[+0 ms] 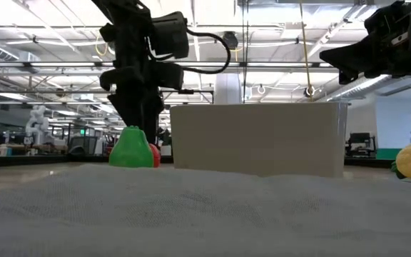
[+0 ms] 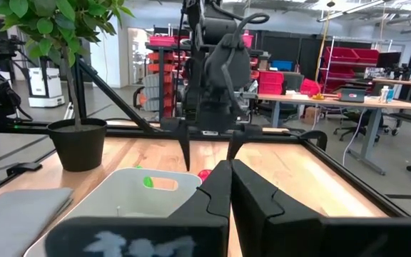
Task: Pick and placing Produce into tupperware
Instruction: Put the red tomato into the gray bin
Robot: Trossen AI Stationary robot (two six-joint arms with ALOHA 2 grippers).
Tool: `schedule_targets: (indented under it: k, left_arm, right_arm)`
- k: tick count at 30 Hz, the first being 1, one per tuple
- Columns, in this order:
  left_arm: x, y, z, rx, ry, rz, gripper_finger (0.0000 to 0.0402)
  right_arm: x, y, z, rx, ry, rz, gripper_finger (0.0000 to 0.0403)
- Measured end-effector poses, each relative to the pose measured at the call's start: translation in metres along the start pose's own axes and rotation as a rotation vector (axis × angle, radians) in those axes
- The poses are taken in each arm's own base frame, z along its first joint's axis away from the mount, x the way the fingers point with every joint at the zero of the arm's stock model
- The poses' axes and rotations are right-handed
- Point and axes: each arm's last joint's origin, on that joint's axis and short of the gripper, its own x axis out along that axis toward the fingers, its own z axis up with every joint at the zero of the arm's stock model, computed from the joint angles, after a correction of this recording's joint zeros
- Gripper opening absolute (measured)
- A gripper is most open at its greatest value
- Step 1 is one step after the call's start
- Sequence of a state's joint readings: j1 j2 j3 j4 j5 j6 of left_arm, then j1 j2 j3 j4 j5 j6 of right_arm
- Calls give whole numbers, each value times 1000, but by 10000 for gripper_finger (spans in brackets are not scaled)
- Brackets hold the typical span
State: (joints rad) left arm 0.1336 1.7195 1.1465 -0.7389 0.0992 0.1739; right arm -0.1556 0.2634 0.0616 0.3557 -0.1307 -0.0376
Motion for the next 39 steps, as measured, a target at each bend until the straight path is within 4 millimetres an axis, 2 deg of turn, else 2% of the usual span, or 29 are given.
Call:
schedule_targets:
  k: [8, 18, 31, 39]
  left_arm:
    - [-1, 0, 2, 1, -18, 10, 349]
    - [19, 3, 4, 15, 19, 14, 349]
    - [29, 3, 2, 16, 62, 7, 349]
    - [28, 3, 2, 4, 56, 9, 349]
  right_arm:
    - [0, 0, 0, 0, 2, 0, 0]
    - [0, 0, -1, 2, 13, 0, 0]
    - [1, 0, -3, 3, 25, 1, 0]
    - [1, 0, -3, 3, 25, 2, 0]
